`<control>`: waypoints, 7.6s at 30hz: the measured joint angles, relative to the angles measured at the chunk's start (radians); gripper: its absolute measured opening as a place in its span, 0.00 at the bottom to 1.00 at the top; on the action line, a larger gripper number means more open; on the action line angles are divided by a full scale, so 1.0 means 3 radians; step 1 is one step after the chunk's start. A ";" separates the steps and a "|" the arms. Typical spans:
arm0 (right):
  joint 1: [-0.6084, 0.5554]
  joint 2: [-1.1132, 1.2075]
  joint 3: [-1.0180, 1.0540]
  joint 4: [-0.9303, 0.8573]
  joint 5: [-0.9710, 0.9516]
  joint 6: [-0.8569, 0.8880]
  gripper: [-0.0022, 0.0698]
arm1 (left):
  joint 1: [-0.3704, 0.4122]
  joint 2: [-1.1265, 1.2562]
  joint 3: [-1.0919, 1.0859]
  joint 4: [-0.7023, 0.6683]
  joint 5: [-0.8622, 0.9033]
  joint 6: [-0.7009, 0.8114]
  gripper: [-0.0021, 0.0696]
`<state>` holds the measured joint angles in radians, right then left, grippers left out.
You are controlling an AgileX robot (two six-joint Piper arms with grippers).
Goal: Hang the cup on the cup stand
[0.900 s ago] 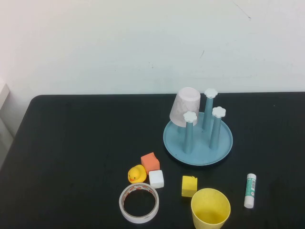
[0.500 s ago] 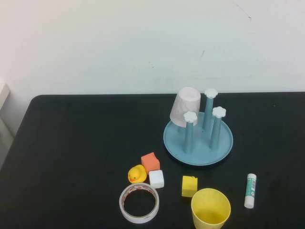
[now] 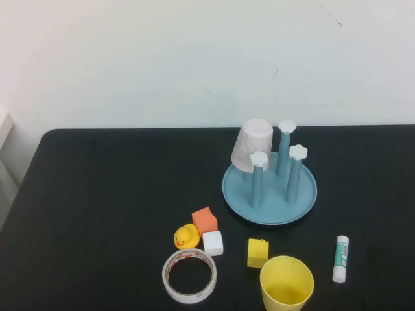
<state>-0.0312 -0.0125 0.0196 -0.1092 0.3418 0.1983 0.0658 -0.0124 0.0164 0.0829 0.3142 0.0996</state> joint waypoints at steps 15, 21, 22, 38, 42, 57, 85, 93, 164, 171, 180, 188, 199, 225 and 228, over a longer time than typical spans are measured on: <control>0.0000 0.0000 0.0021 0.3048 0.0080 -0.0006 0.03 | 0.0000 0.0000 0.0006 -0.2563 -0.0766 -0.1073 0.03; 0.0000 0.0000 0.0021 0.3126 0.0114 -0.0325 0.03 | 0.0003 0.0000 0.0006 -0.2806 -0.0827 -0.1131 0.03; 0.0000 0.0000 0.0021 0.3126 0.0138 -0.0434 0.03 | 0.0003 0.0000 0.0006 -0.2815 -0.0816 -0.1087 0.03; 0.0000 0.0000 0.0021 0.3126 0.0179 -0.1007 0.03 | -0.0443 0.1781 -0.2100 -0.1995 0.1406 0.1079 0.03; 0.0000 0.0000 0.0021 0.3126 0.0179 -0.1037 0.03 | -0.0830 0.2472 -0.2448 -0.1789 0.1589 0.1264 0.03; 0.0000 0.0000 0.0021 0.3126 0.0211 -0.1091 0.03 | -0.2411 0.4856 -0.3846 -0.0752 0.1670 0.0950 0.03; 0.0000 0.0000 0.0021 0.3126 0.0218 -0.1203 0.03 | -0.3173 0.7158 -0.5347 -0.0410 0.1768 -0.0444 0.65; 0.0000 0.0000 0.0021 0.3126 0.0231 -0.1205 0.03 | -0.3173 0.7242 -0.5382 -0.0338 0.1652 -0.0539 0.12; 0.1265 0.5486 -0.3702 0.5968 0.2292 -0.2264 0.99 | -0.3173 0.3366 -0.2590 0.5435 -0.0404 -0.3713 0.04; 0.1459 0.5588 -0.3777 0.6000 0.2111 -0.2075 0.99 | -0.3173 0.3366 -0.2585 0.5443 -0.0379 -0.3713 0.04; 0.1615 0.5608 -0.3846 0.6031 0.2003 -0.1995 0.99 | -0.3173 0.3393 -0.2585 0.5443 -0.0366 -0.3713 0.04; 0.1627 0.5620 -0.3852 0.5951 0.1901 -0.1995 0.90 | -0.3173 0.3560 -0.2585 0.5458 -0.0301 -0.3713 0.04; 0.1627 0.5642 -0.3879 0.5966 0.1798 -0.2204 0.87 | -0.3173 0.3644 -0.2585 0.5449 -0.0067 -0.3729 0.18; 0.1128 0.5722 -0.4264 0.6056 -0.0324 -0.6771 0.87 | -0.3173 0.2569 -0.2585 0.2755 0.0678 -0.3021 0.08; 0.1111 0.5916 -0.4272 0.6083 -0.0534 -0.7004 0.87 | -0.3173 0.2561 -0.2585 0.2420 0.0919 -0.2763 0.04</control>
<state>0.3022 1.7623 -1.2619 1.7155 0.1816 -1.9029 -0.8861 0.7560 -0.7590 0.8089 0.5900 -0.7294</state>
